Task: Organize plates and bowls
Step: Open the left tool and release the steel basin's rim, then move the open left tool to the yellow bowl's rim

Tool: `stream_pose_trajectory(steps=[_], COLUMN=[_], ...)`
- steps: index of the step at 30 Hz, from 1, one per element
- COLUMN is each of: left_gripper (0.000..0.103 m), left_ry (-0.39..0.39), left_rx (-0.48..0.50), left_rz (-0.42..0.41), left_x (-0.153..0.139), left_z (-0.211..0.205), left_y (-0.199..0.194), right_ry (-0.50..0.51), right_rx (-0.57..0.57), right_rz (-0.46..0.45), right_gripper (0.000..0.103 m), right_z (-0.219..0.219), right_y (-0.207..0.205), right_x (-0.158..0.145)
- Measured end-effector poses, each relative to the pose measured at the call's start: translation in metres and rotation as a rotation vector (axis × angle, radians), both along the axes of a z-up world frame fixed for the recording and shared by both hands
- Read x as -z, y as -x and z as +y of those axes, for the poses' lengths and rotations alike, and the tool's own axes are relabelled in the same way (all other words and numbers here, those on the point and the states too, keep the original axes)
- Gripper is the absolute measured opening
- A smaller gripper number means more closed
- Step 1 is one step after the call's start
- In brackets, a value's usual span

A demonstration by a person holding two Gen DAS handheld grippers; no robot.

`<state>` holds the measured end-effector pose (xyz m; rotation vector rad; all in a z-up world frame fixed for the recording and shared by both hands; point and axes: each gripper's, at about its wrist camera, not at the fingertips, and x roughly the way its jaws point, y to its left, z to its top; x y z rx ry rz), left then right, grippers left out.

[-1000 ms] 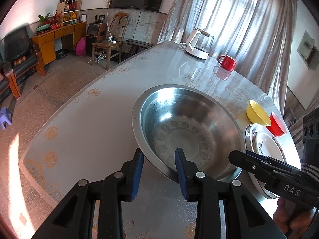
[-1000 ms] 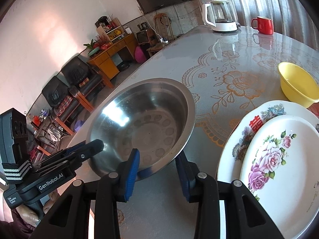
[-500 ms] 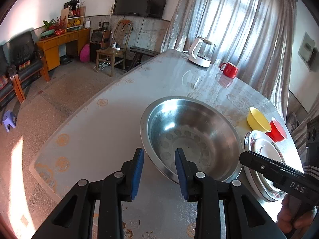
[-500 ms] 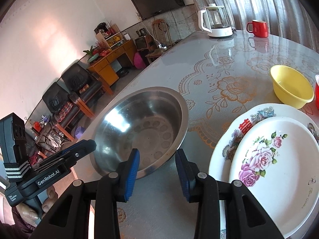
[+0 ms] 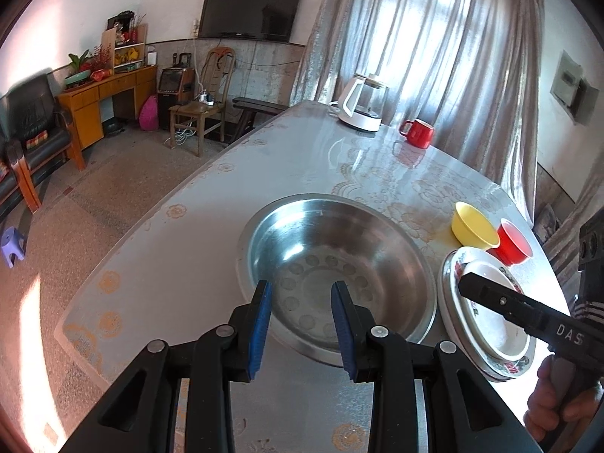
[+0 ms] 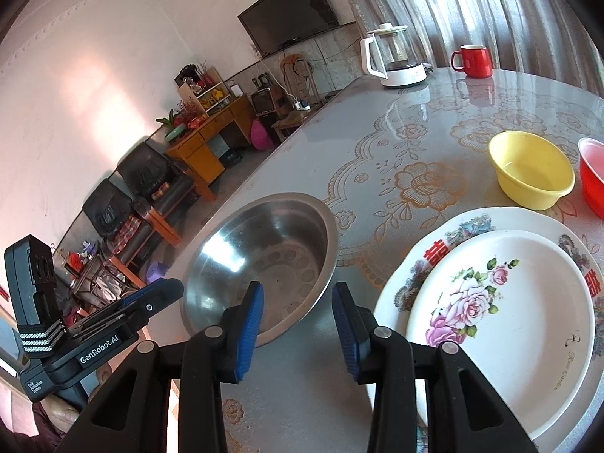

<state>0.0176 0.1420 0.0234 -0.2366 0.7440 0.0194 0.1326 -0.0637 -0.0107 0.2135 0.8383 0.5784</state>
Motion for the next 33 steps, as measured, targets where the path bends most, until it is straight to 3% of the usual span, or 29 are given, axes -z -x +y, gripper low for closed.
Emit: stream_pose_trajectory(steps=[17,33], left_gripper=[0.033,0.039], left_ry=[-0.049,-0.071], left_rx=[0.171,0.315], left_rz=[-0.014,0.049], left_x=[-0.011,-0.001], left_z=[-0.061,-0.123], left_y=[-0.029,-0.068], right_ry=[-0.054,-0.096], right_rx=[0.228,0.444], right_rz=[-0.021,0.038], right_gripper=[0.038,0.042], right_z=[-0.088,-0.170], right_y=[-0.003,-0.006], right_x=[-0.012,0.000])
